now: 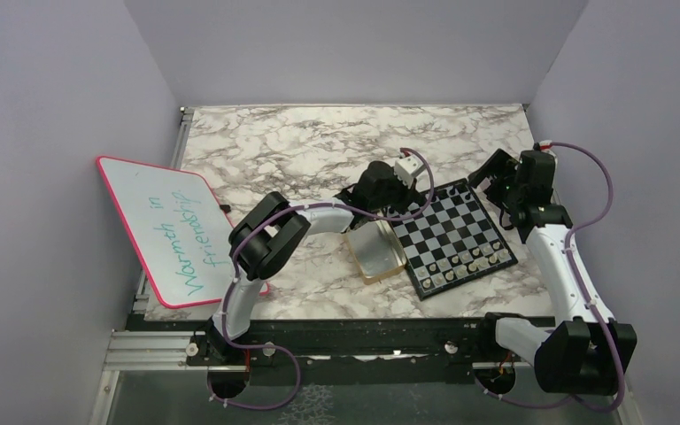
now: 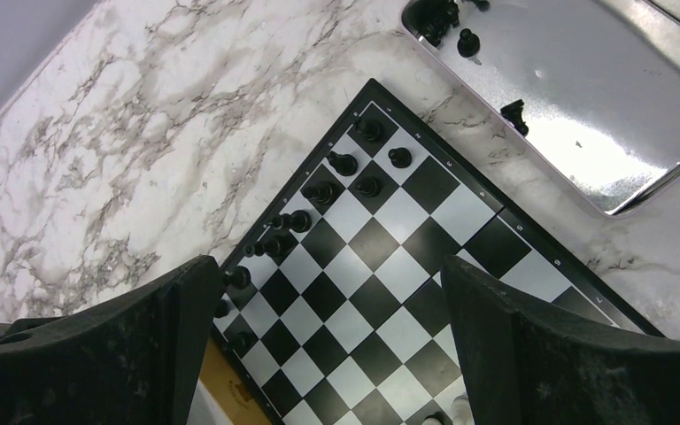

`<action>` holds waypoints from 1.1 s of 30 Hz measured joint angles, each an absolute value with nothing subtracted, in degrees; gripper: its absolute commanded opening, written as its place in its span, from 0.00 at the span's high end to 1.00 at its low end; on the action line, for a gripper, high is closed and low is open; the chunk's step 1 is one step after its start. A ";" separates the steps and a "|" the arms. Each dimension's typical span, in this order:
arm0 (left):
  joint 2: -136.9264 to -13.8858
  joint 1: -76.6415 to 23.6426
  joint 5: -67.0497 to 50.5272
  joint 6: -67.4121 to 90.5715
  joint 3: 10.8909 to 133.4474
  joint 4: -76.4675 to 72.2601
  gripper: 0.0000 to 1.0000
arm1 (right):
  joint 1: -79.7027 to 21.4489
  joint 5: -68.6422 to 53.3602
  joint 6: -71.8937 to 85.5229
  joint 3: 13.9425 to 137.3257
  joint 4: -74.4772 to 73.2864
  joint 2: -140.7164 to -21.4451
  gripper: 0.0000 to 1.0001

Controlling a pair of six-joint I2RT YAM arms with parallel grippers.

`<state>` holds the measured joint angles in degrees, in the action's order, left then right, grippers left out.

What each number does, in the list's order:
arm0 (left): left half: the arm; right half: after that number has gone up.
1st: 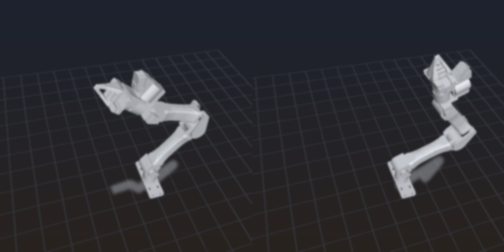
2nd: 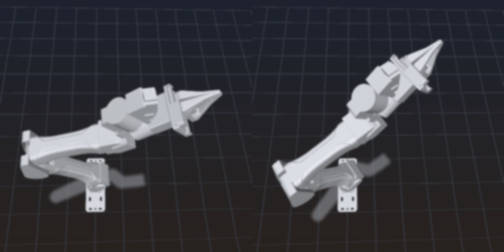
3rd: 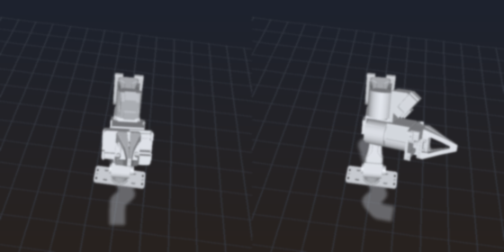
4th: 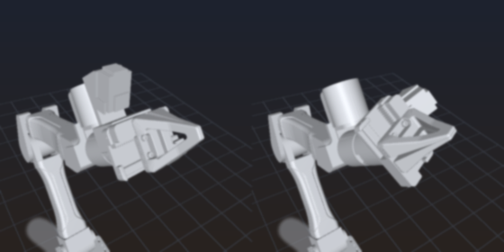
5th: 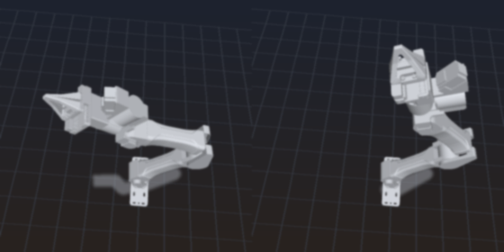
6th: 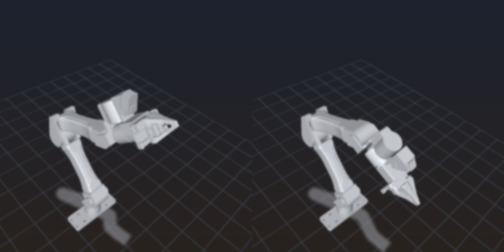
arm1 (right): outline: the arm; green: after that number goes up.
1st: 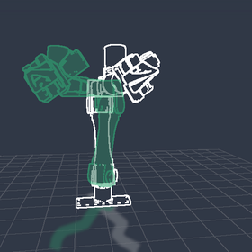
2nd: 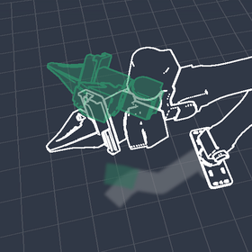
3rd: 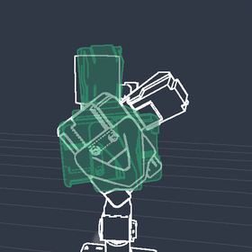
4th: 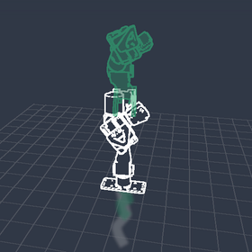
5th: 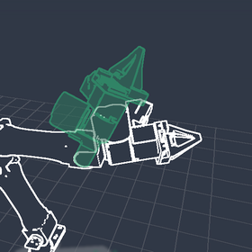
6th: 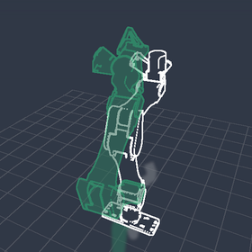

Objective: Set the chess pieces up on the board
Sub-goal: Place the chess piece on the chessboard.

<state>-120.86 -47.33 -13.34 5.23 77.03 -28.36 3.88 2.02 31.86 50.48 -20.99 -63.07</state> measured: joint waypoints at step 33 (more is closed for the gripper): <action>-123.96 -47.33 -10.85 5.08 75.61 -31.16 1.00 | 3.88 1.61 30.96 49.63 -20.69 -61.17 0.00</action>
